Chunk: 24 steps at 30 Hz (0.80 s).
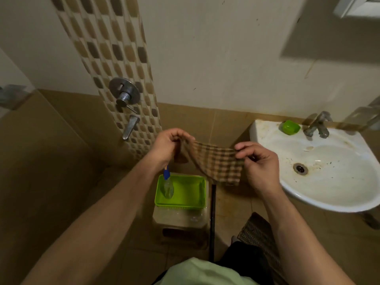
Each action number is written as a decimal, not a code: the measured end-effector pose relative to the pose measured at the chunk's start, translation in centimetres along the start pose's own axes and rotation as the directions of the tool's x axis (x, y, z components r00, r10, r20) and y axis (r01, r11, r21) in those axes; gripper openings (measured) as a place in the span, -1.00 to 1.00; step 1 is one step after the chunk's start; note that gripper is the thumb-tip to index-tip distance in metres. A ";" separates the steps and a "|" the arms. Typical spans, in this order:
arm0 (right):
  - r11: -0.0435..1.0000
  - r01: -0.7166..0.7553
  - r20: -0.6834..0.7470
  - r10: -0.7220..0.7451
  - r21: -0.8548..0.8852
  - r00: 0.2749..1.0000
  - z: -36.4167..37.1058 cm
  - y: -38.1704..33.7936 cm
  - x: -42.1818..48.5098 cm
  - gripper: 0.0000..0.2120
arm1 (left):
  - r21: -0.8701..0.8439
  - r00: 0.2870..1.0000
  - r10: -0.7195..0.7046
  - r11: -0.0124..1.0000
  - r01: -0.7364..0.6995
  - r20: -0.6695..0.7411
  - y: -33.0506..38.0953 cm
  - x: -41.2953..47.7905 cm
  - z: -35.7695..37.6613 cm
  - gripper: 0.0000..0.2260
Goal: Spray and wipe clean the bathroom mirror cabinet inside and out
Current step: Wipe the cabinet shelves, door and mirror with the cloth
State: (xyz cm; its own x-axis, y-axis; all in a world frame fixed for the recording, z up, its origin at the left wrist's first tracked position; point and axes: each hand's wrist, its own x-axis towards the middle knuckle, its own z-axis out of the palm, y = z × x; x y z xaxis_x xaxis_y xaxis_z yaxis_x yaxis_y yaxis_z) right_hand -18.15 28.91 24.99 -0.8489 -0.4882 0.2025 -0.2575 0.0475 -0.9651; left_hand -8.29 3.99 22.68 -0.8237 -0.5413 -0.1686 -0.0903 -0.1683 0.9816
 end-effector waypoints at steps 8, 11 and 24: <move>0.955 -0.251 0.037 0.248 0.156 0.968 0.7 4.9 -1.1 -0.77 | 0.047 0.983 -0.185 0.982 0.184 0.019 -4.2 -0.4 0.0 -0.76; 0.920 -0.368 0.117 0.354 0.137 0.928 0.6 5.9 -1.5 -0.83 | 0.111 0.966 -0.255 0.962 0.248 0.048 -6.1 -0.6 -0.7 -0.84; 0.461 -0.863 0.327 0.799 0.207 0.505 2.9 14.0 -5.0 -0.58 | -0.213 0.718 -0.632 0.689 0.693 0.292 -15.7 -3.6 -2.6 -0.64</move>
State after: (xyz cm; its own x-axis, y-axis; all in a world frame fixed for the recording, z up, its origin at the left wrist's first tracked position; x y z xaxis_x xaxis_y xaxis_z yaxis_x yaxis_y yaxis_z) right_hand -16.15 29.46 10.02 -0.4831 -0.4934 -0.7233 0.7096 0.2633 -0.6536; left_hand -2.47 6.43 7.65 -0.6977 -0.0416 -0.7152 -0.5140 -0.6663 0.5402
